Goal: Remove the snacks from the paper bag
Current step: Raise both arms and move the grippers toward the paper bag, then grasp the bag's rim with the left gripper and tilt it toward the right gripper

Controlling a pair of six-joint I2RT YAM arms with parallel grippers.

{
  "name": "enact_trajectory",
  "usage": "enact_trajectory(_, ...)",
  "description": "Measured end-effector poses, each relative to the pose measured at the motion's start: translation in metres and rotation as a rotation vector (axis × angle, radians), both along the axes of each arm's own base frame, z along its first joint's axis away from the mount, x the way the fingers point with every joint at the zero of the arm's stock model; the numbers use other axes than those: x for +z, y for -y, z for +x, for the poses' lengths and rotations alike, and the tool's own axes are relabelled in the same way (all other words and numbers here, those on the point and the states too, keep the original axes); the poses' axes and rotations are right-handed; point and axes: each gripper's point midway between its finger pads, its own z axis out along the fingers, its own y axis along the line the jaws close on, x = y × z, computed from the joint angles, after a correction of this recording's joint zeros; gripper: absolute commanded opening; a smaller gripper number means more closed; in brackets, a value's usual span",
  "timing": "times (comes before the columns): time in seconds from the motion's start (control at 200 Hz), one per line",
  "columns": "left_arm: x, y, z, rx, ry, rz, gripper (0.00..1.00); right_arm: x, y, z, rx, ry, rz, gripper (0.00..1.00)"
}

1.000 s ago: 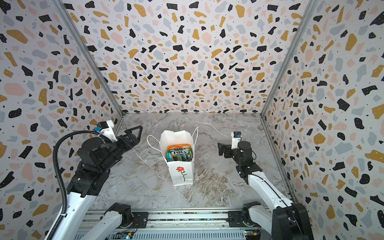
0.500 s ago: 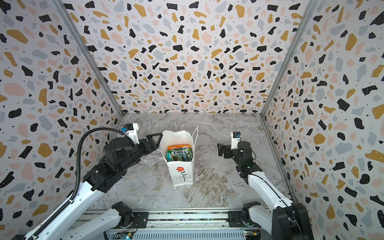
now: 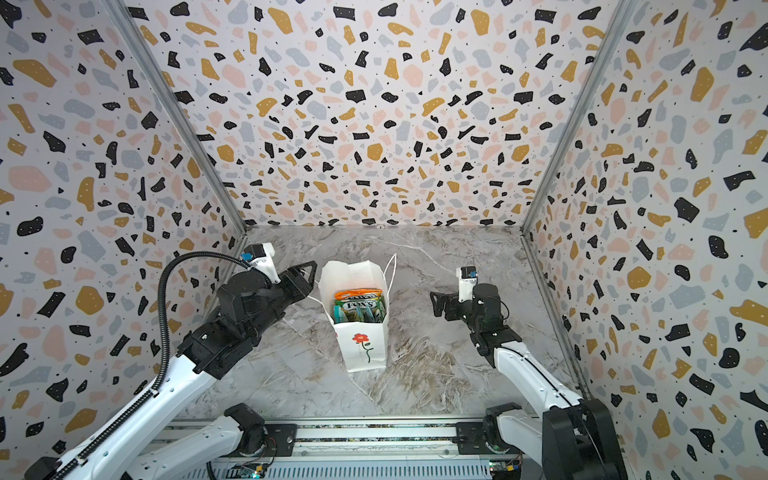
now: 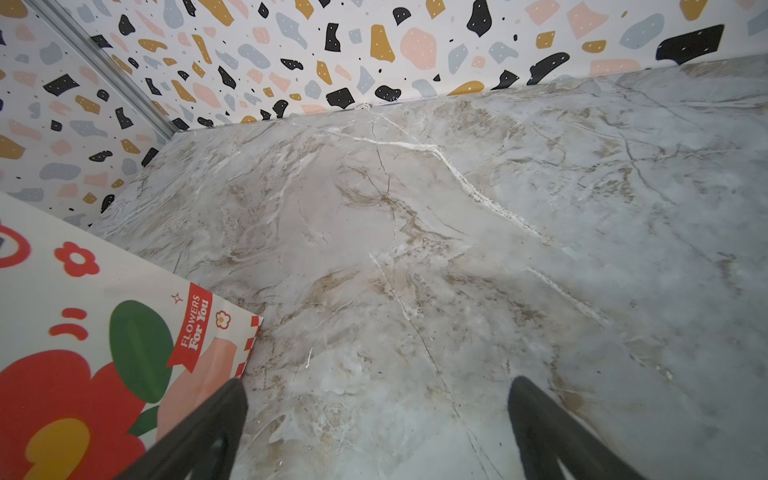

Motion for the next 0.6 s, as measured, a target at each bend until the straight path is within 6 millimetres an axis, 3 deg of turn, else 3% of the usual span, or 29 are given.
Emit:
enact_trajectory(0.195, -0.006, 0.003, 0.005, 0.0, -0.01, 0.023, 0.0, -0.009, -0.01, -0.003, 0.044, -0.027, 0.006, 0.99)
enact_trajectory(0.395, -0.007, 0.004, 0.009, -0.005, 0.002, 0.053, 0.0, -0.025, -0.034, -0.013, 0.139, -0.081, 0.014, 0.99)
enact_trajectory(0.601, -0.004, 0.008, 0.017, -0.016, 0.023, 0.134, 0.0, -0.054, -0.082, -0.043, 0.306, -0.167, 0.02, 0.99)
